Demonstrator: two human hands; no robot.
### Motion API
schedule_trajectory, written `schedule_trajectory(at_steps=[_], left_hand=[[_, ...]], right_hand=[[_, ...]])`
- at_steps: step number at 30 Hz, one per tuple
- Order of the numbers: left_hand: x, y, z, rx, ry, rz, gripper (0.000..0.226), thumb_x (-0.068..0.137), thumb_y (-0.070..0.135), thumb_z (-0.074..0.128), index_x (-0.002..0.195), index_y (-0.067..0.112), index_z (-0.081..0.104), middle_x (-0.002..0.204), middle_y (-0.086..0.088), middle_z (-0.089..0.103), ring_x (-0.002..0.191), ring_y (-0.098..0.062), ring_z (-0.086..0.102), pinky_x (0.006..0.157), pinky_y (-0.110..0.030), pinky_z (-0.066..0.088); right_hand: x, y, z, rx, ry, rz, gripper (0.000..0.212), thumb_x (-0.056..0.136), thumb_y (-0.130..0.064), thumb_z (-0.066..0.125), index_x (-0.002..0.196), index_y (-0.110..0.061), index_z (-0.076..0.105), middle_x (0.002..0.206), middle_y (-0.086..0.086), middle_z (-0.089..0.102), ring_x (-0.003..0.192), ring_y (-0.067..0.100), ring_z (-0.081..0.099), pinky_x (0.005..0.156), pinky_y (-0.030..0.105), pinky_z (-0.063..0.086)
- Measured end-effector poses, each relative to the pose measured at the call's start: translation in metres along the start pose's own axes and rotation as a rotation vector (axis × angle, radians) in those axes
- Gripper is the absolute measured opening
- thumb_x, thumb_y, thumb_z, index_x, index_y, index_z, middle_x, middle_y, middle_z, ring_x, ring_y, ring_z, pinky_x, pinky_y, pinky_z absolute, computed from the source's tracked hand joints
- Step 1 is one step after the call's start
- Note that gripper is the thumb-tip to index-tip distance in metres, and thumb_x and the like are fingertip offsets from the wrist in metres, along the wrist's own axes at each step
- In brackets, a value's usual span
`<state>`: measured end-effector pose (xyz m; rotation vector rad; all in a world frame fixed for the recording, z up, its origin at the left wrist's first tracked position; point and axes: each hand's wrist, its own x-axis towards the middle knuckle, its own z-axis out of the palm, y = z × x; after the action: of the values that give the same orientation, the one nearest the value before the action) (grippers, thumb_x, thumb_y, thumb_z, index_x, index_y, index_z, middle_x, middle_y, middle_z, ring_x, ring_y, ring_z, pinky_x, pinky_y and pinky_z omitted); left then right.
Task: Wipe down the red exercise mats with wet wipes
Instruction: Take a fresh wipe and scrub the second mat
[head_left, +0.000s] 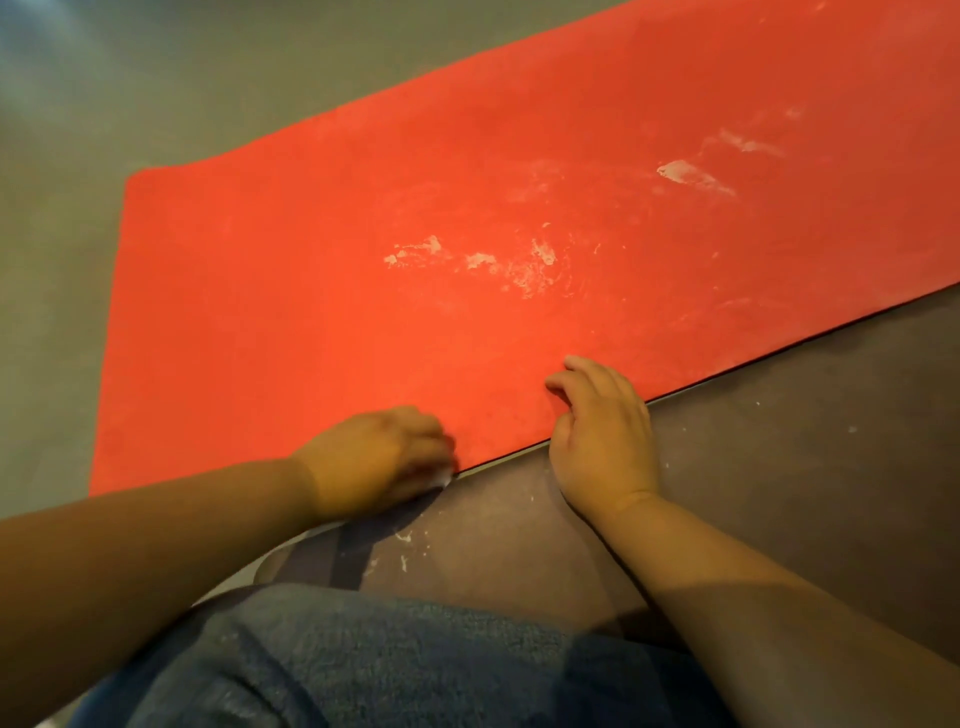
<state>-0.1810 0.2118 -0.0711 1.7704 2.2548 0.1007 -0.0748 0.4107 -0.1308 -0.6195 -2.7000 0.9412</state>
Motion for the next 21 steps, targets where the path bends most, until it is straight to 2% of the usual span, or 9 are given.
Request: schedule_trajectory(at_steps=[2,5,8,10,12,15,17,21], left_hand=[[0.032,0.001,0.003,-0.070,0.074,-0.151,0.015,0.091,0.023,0.059,0.096,0.016,0.072,0.099,-0.006,0.065,0.089,-0.028,0.063,0.071,-0.028,0.045],[0.065,0.003,0.008,-0.031,0.065,-0.269,0.023,0.095,0.028,0.054,0.108,0.018,0.069,0.109,-0.006,0.060,0.101,-0.027,0.057,0.077,-0.030,0.037],[0.040,-0.001,0.002,0.016,0.016,-0.211,0.030,0.097,0.035,0.049,0.105,0.015,0.069,0.106,-0.007,0.062,0.096,-0.030,0.060,0.073,-0.033,0.043],[0.010,-0.015,-0.006,0.009,0.004,-0.262,0.026,0.094,0.029,0.053,0.101,0.011,0.071,0.100,-0.009,0.064,0.089,-0.031,0.063,0.069,-0.031,0.044],[-0.007,-0.027,-0.008,0.010,0.023,-0.476,0.020,0.093,0.023,0.057,0.104,0.013,0.070,0.102,-0.007,0.061,0.095,-0.031,0.061,0.071,-0.030,0.038],[0.011,-0.018,0.002,-0.006,0.093,-0.768,0.022,0.094,0.030,0.054,0.100,0.013,0.067,0.103,-0.008,0.061,0.099,-0.030,0.058,0.076,-0.033,0.039],[0.038,0.000,0.008,-0.050,0.123,-0.774,0.022,0.093,0.030,0.054,0.098,0.013,0.066,0.103,-0.010,0.061,0.099,-0.031,0.057,0.079,-0.035,0.041],[0.067,0.030,0.013,-0.193,0.135,-0.593,0.019,0.090,0.027,0.058,0.102,0.015,0.067,0.104,-0.008,0.060,0.098,-0.029,0.057,0.079,-0.034,0.041]], right_hand=[[0.000,0.001,-0.001,-0.002,-0.003,-0.005,0.037,0.076,0.000,0.053,0.109,-0.011,0.065,0.134,0.006,0.054,0.125,0.028,0.045,0.108,0.041,0.033],[0.000,0.000,-0.002,-0.019,-0.021,-0.017,0.037,0.077,-0.001,0.053,0.110,-0.012,0.065,0.135,0.006,0.052,0.127,0.027,0.044,0.109,0.040,0.032],[0.001,0.000,0.000,-0.020,-0.013,-0.005,0.037,0.078,-0.001,0.053,0.111,-0.012,0.065,0.135,0.005,0.052,0.127,0.027,0.043,0.109,0.041,0.032],[0.001,-0.001,0.001,-0.024,-0.007,0.011,0.037,0.078,-0.001,0.053,0.111,-0.013,0.065,0.134,0.004,0.053,0.127,0.026,0.043,0.109,0.041,0.032],[0.001,-0.002,0.002,-0.041,-0.005,0.015,0.036,0.078,-0.002,0.054,0.110,-0.015,0.065,0.134,0.004,0.053,0.127,0.026,0.043,0.108,0.040,0.031],[0.002,-0.003,0.004,-0.070,-0.001,0.010,0.036,0.078,-0.003,0.055,0.109,-0.017,0.065,0.134,0.003,0.052,0.127,0.026,0.043,0.107,0.041,0.030],[0.003,-0.003,0.003,-0.071,0.001,0.007,0.038,0.076,-0.002,0.055,0.110,-0.016,0.065,0.133,0.004,0.053,0.126,0.027,0.044,0.107,0.042,0.031],[0.003,-0.004,0.002,-0.048,0.015,0.011,0.042,0.072,0.001,0.057,0.112,-0.012,0.064,0.131,0.007,0.055,0.123,0.030,0.047,0.106,0.043,0.035]])
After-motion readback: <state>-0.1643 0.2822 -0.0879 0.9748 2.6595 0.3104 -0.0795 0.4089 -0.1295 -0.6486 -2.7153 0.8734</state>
